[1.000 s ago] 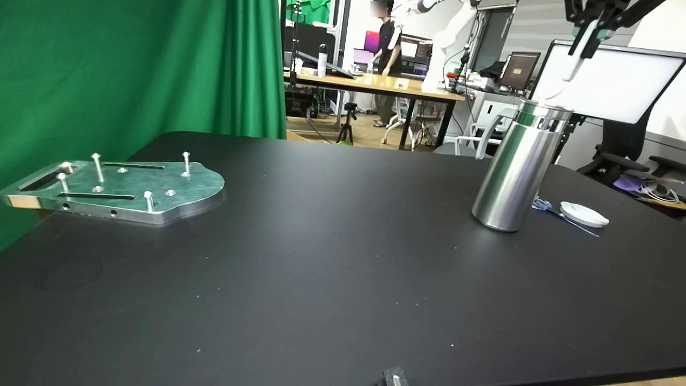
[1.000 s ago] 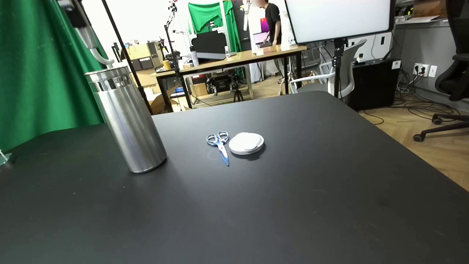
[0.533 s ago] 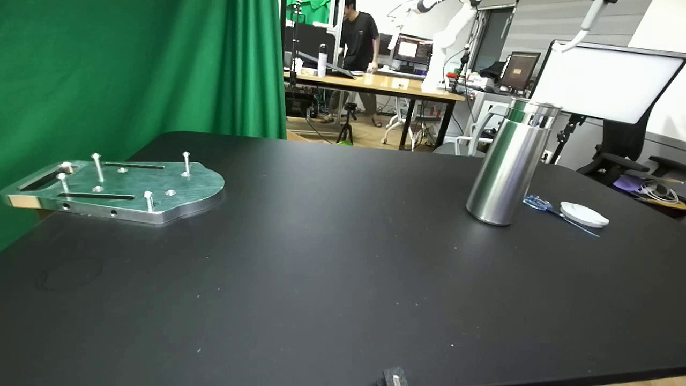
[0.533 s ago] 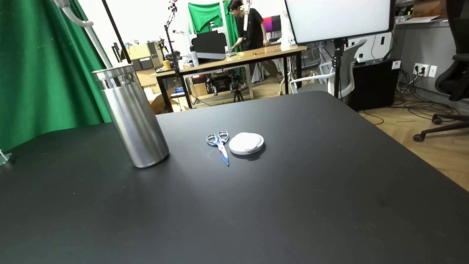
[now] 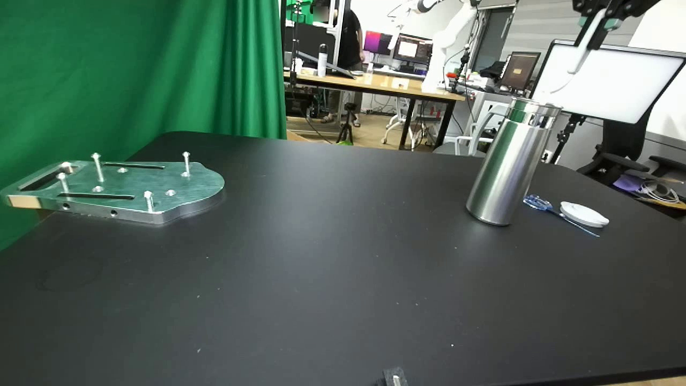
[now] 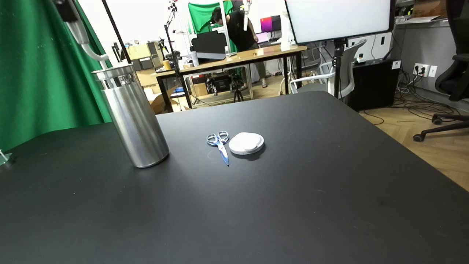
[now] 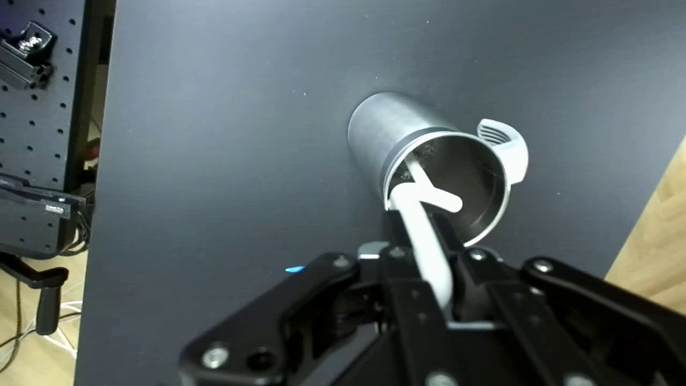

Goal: Stir the contents in the silver cup.

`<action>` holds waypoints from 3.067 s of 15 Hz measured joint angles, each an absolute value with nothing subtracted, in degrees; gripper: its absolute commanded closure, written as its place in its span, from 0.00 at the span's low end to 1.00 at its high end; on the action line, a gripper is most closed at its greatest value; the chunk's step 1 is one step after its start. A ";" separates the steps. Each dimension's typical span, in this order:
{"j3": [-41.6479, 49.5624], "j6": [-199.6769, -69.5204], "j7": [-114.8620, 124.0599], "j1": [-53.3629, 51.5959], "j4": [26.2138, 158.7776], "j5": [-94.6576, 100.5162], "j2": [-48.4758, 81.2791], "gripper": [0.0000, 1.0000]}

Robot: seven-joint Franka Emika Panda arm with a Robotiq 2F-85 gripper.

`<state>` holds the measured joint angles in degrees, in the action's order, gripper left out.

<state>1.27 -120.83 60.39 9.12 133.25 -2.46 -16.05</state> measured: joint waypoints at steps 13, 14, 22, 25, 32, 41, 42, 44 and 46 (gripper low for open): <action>3.93 -120.23 58.38 8.99 127.83 -6.07 -7.19 0.96; 3.93 -119.89 58.35 8.90 127.64 -5.99 -8.02 0.96; 3.44 -115.49 57.75 8.68 127.46 -5.56 -17.07 0.96; 3.47 -115.38 57.75 9.00 127.46 -5.59 -17.39 0.96; 3.79 -117.83 57.41 9.46 126.12 -5.60 -10.23 0.96; 4.31 -118.18 57.32 9.04 120.52 -5.27 2.33 0.96; 4.34 -117.93 57.32 8.90 120.00 -5.06 2.56 0.96; 4.34 -117.50 57.32 8.54 119.48 -4.49 2.47 0.96; 4.34 -117.26 57.32 7.99 119.36 -4.17 1.62 0.96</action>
